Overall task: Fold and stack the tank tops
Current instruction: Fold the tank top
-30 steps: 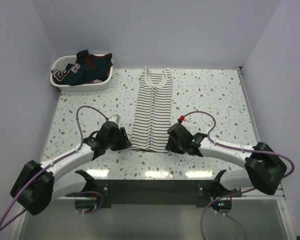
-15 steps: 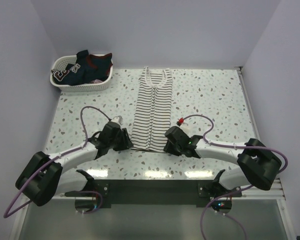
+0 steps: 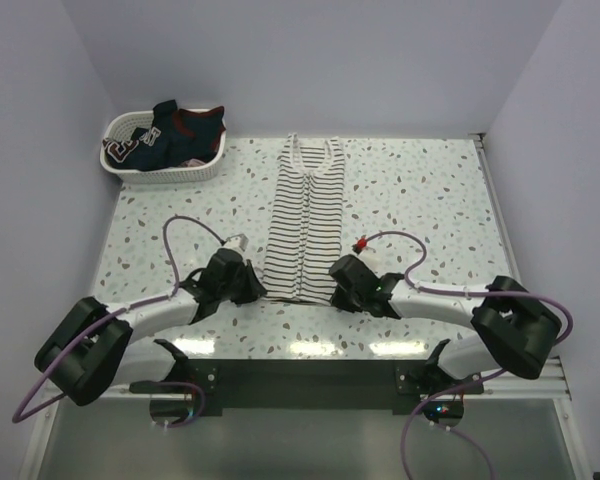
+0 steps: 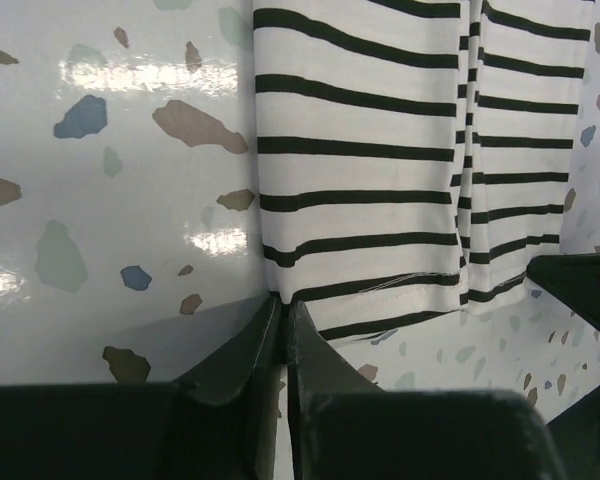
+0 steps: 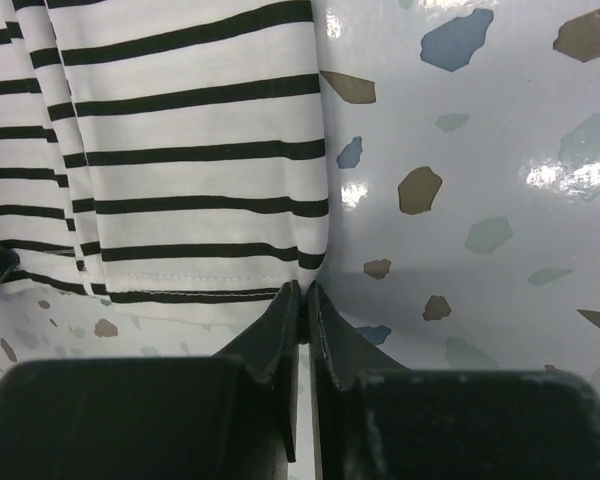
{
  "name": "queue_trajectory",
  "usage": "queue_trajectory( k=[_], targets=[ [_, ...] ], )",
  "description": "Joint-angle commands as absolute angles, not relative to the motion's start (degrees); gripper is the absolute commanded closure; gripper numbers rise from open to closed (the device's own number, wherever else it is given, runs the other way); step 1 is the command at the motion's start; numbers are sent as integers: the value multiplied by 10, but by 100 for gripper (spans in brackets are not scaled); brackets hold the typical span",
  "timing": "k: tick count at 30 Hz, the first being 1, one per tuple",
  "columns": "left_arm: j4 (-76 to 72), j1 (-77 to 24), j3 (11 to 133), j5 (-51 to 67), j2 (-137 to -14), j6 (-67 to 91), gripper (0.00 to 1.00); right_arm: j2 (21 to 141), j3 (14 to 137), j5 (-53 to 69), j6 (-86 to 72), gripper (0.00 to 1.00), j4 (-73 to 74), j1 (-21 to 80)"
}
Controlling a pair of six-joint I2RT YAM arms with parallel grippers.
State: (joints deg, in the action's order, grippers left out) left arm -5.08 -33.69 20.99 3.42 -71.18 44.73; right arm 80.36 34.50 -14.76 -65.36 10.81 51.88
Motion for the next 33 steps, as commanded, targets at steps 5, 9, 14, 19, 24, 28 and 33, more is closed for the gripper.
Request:
queue_trajectory(
  k=[5, 9, 14, 19, 24, 28, 33],
  targets=[
    [-1, -438, 177, -17, -676, 511, 100, 781, 345, -185, -636, 100, 154, 546],
    [74, -502, 157, -52, -602, 577, 100, 727, 326, -207, -650, 100, 198, 593],
    [155, -576, 155, -94, -509, 651, 100, 625, 302, -243, -695, 100, 271, 655],
    [236, -653, 197, -123, -485, 697, 100, 588, 306, -262, -739, 100, 316, 738],
    [292, -677, 245, -155, -472, 709, 100, 619, 357, -281, -737, 100, 344, 766],
    [323, -676, 308, -204, -475, 701, 100, 638, 411, -331, -722, 100, 369, 764],
    [338, -638, 380, -236, -526, 664, 100, 667, 485, -339, -664, 98, 378, 711]
  ],
)
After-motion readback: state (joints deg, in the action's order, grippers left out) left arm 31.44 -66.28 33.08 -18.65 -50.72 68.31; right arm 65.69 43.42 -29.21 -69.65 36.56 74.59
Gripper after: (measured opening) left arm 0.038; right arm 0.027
